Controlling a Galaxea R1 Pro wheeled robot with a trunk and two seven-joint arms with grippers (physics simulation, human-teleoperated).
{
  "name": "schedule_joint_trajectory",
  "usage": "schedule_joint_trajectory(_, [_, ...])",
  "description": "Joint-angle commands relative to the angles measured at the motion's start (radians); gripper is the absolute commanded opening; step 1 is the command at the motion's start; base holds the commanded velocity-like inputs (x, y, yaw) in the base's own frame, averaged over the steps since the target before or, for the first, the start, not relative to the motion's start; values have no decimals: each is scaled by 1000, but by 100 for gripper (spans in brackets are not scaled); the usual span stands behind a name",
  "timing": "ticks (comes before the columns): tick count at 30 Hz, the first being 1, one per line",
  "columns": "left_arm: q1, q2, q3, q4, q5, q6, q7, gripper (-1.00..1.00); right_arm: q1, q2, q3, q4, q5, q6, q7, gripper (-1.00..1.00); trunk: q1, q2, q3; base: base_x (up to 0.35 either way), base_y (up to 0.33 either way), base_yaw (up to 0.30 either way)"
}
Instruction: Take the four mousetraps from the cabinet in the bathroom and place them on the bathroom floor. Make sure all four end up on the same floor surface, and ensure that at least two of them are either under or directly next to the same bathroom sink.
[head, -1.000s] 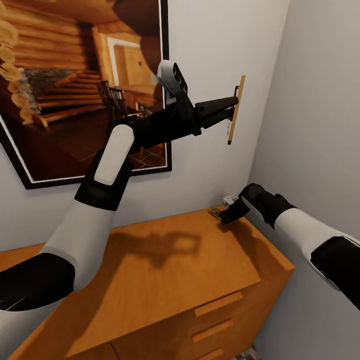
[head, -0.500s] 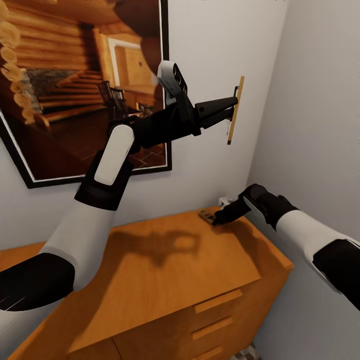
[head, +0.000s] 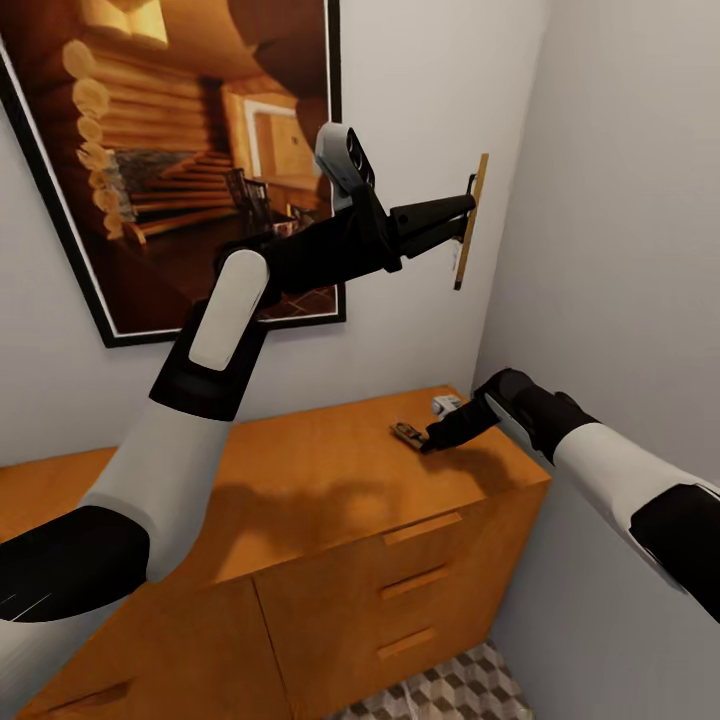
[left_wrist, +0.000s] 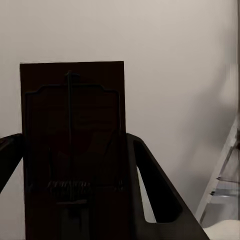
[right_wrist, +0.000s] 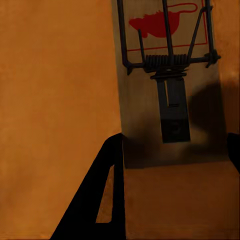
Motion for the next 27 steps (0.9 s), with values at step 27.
schedule_joint_trajectory(27, [33,9,-14,-1,-1,2,-3,-100,-1,-219,-257,-142,-11,13,569,-100,-1,-1,-1,-150,0,0])
